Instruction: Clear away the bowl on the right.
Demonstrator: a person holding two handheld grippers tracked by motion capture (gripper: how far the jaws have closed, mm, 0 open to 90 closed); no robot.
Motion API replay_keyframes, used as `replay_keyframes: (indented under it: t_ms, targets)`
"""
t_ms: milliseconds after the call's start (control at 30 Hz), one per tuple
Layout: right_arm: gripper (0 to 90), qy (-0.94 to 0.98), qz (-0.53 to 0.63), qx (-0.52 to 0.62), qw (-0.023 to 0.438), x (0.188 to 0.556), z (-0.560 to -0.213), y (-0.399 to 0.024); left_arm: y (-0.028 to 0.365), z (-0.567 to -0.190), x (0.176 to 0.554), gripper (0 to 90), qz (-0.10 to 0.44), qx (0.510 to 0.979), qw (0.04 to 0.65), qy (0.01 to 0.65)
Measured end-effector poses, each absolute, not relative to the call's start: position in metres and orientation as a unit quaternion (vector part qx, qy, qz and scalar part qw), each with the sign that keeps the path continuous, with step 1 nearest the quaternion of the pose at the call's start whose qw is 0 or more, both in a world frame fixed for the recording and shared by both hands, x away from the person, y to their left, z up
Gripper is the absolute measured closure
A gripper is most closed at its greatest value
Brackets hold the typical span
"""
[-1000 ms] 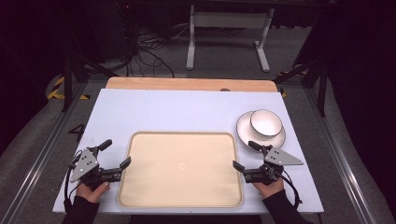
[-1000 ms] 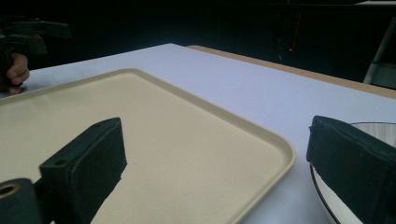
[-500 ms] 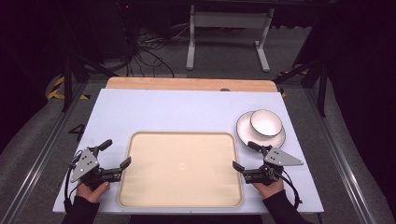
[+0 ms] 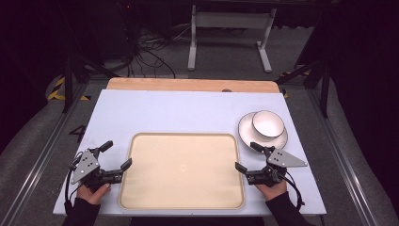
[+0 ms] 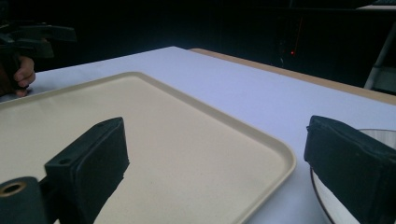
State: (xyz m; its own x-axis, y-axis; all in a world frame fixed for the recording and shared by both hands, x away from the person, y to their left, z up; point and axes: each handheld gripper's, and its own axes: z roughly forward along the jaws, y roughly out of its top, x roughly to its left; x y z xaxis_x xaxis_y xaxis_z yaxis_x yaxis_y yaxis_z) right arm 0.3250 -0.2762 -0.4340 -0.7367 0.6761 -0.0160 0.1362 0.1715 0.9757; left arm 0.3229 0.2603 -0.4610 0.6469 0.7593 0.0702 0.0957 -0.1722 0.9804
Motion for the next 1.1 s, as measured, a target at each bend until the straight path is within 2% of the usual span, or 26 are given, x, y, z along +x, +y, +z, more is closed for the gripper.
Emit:
replay_keyframes:
  t_ms: [367, 1100]
  targets:
    - [7.4, 0.717, 0.598, 0.262, 0.245, 0.317, -0.416, -0.280, 0.260, -0.461, 0.323, 8.5, 0.293, 0.710, 0.565, 0.302]
    - [10.1, 0.711, 0.618, 0.242, 0.233, 0.313, -0.388, -0.273, 0.260, -0.461, 0.323, 8.4, 0.294, 0.709, 0.565, 0.304]
